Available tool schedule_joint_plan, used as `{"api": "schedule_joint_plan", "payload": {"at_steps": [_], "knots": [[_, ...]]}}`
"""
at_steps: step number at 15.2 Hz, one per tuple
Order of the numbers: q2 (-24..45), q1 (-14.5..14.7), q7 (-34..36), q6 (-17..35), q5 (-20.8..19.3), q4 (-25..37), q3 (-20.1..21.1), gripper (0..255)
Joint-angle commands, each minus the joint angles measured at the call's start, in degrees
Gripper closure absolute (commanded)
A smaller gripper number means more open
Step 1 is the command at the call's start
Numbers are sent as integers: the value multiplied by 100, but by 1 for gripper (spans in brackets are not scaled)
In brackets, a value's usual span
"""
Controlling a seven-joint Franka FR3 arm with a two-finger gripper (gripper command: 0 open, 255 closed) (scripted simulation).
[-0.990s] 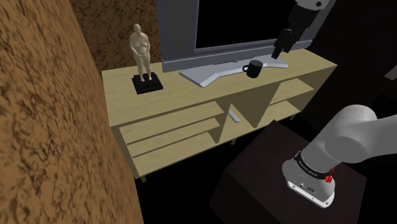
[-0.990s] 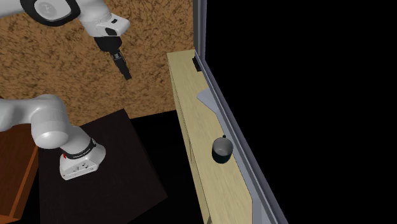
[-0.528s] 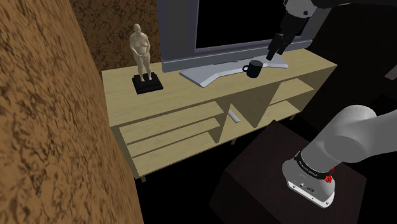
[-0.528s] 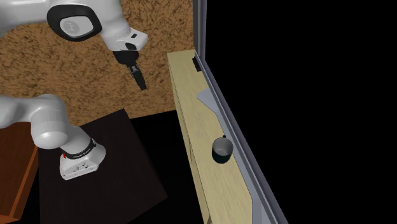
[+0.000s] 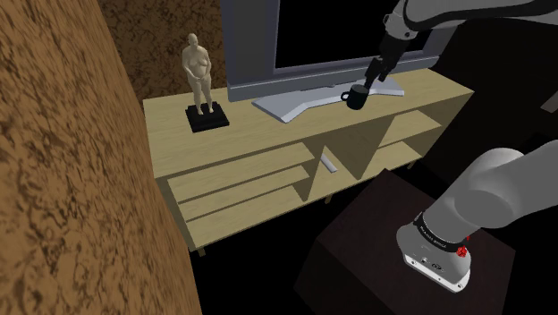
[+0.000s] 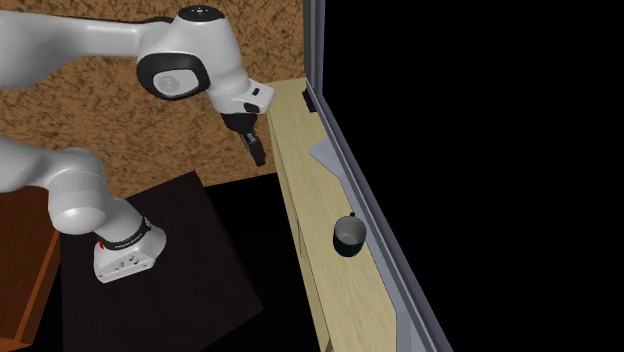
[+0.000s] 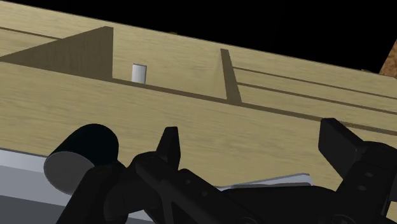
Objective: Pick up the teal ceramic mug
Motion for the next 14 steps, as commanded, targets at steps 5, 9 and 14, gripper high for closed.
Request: {"api": "schedule_joint_plan", "payload": {"at_steps": [5,9,14], "knots": [[1135,-41,-664,674,160,492,-555,0],[1978,-70,-1156,1045,473,933,-861,0],[3110,-219,-1836,1348,1071,1655,-1104,0]]}}
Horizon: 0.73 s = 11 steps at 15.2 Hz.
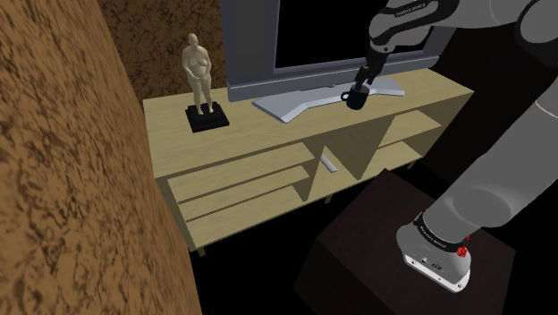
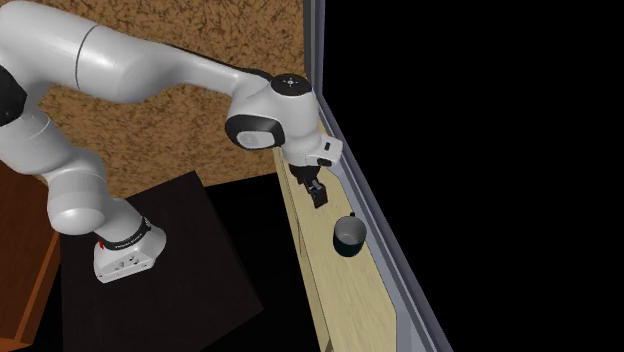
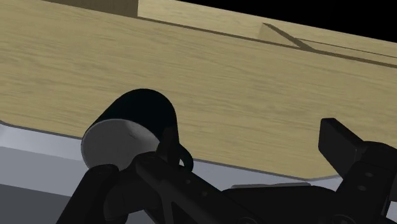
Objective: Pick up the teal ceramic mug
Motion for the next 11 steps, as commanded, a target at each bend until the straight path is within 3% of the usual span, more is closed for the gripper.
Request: {"api": "schedule_joint_plan", "payload": {"at_steps": [1,8,11], "knots": [[505,-89,-284,103,287,346,-59,0],[2049,-652,-1024,134,1099,1679,19,0],[2154,-667,-1072,320,1172,1586,46,0]]}}
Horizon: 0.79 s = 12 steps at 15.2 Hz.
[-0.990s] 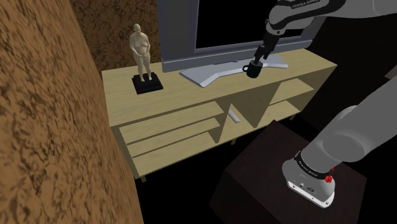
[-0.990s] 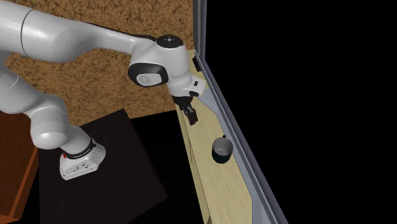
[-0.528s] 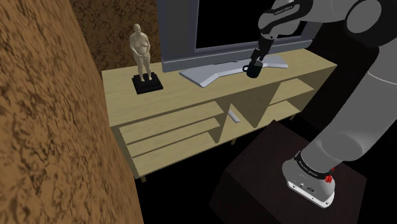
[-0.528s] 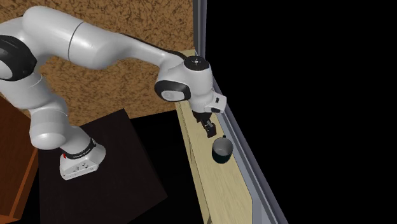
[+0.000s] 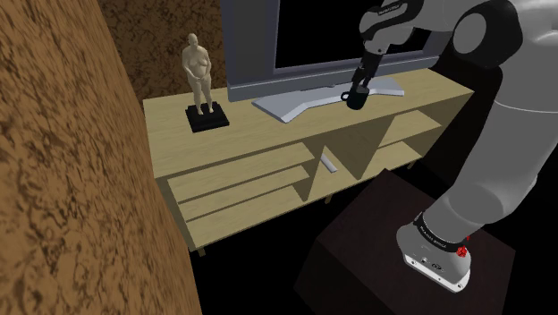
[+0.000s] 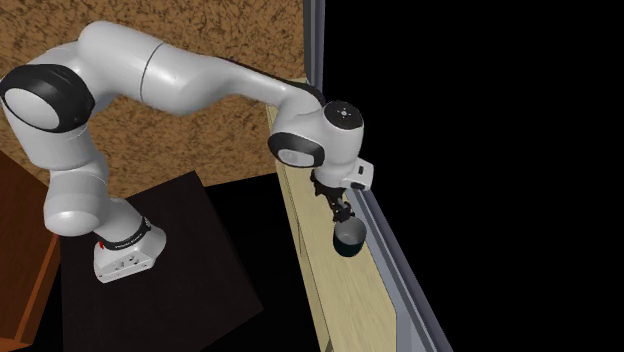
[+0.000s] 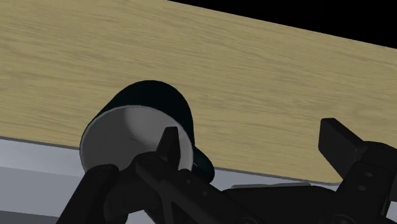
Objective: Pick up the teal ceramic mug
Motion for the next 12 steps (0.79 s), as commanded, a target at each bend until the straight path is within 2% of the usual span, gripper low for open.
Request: {"api": "schedule_joint_plan", "payload": {"at_steps": [1,6,7,9,12], "knots": [[531,-32,-43,1413,32,-148,-10,0],[671,-51,-108,1628,130,-238,24,0],[642,-99,-207,1712,139,-360,0,255],[487,25,-73,1802,72,-569,11,255],[574,-71,-205,1814,138,-509,7,255]]}}
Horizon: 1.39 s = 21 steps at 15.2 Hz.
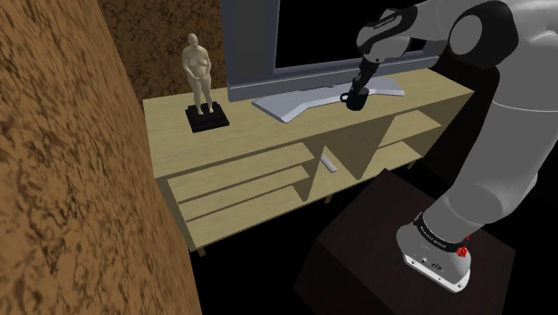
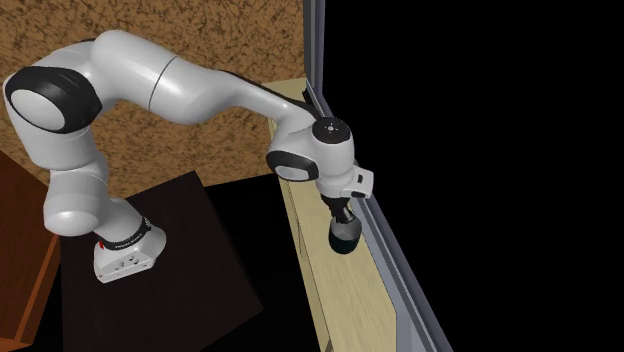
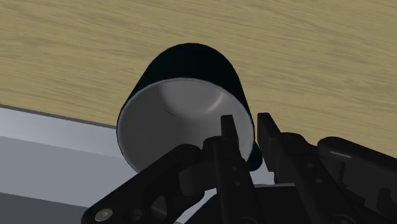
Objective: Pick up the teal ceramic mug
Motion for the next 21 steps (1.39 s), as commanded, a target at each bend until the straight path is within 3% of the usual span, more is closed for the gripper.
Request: {"api": "schedule_joint_plan", "payload": {"at_steps": [1,21], "knots": [[571,-103,-13,287,45,155,-46,255],[104,269,324,-818,-249,801,-418,255]]}}
